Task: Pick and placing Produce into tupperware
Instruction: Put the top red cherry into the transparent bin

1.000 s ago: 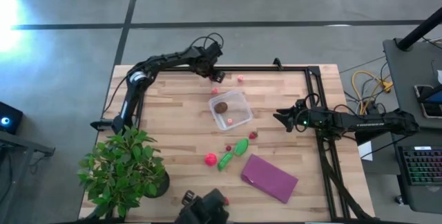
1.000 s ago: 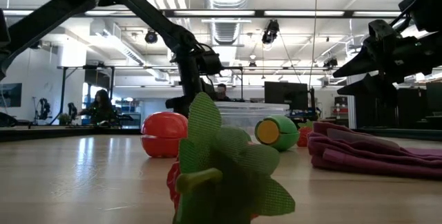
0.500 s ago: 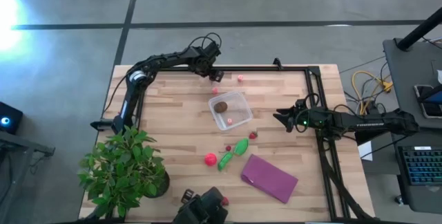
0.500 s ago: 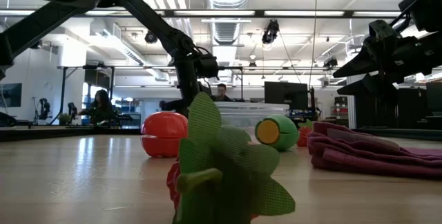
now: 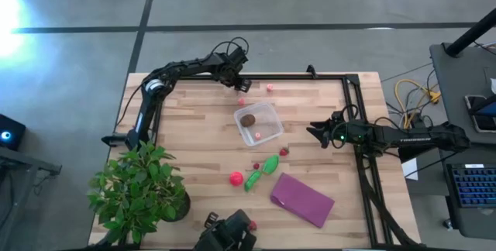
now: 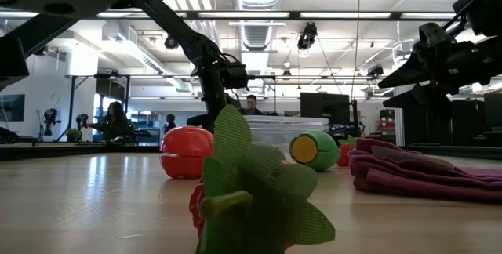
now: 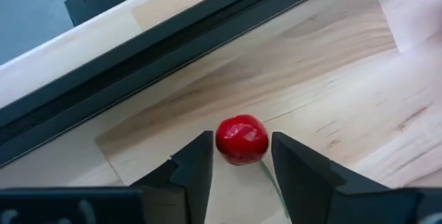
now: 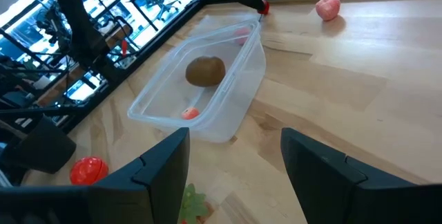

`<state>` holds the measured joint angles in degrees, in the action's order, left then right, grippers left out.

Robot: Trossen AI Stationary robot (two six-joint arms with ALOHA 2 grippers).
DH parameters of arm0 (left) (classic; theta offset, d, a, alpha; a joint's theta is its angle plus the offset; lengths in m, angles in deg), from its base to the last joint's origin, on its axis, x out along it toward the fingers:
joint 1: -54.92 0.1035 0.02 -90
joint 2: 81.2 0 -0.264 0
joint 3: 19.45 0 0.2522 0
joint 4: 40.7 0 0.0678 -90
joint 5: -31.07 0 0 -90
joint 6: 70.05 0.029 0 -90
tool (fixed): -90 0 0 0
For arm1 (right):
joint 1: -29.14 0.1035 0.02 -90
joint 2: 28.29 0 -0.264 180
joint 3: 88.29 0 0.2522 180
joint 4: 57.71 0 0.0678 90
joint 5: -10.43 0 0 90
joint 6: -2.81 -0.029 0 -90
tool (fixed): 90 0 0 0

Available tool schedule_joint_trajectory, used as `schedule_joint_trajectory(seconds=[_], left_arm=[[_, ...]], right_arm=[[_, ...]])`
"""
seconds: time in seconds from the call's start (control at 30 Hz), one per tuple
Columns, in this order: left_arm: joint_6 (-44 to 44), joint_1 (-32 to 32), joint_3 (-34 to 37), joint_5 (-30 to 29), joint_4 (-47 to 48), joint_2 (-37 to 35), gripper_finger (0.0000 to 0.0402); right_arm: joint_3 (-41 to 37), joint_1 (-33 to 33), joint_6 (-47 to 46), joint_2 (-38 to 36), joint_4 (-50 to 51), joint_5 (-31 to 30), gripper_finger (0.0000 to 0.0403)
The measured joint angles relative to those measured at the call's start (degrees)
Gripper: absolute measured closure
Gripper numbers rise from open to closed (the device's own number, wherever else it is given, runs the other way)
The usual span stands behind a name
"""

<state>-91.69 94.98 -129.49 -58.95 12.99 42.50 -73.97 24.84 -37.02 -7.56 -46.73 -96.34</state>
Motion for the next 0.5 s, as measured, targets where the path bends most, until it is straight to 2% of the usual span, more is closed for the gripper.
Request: schedule_joint_trajectory(seconds=[0.5], left_arm=[[-0.13, 0.09, -0.01, 0.47, -0.05, 1.29, 0.0269]], right_arm=[[0.00, 0.00, -0.07, 0.00, 0.01, 0.00, 0.0184]])
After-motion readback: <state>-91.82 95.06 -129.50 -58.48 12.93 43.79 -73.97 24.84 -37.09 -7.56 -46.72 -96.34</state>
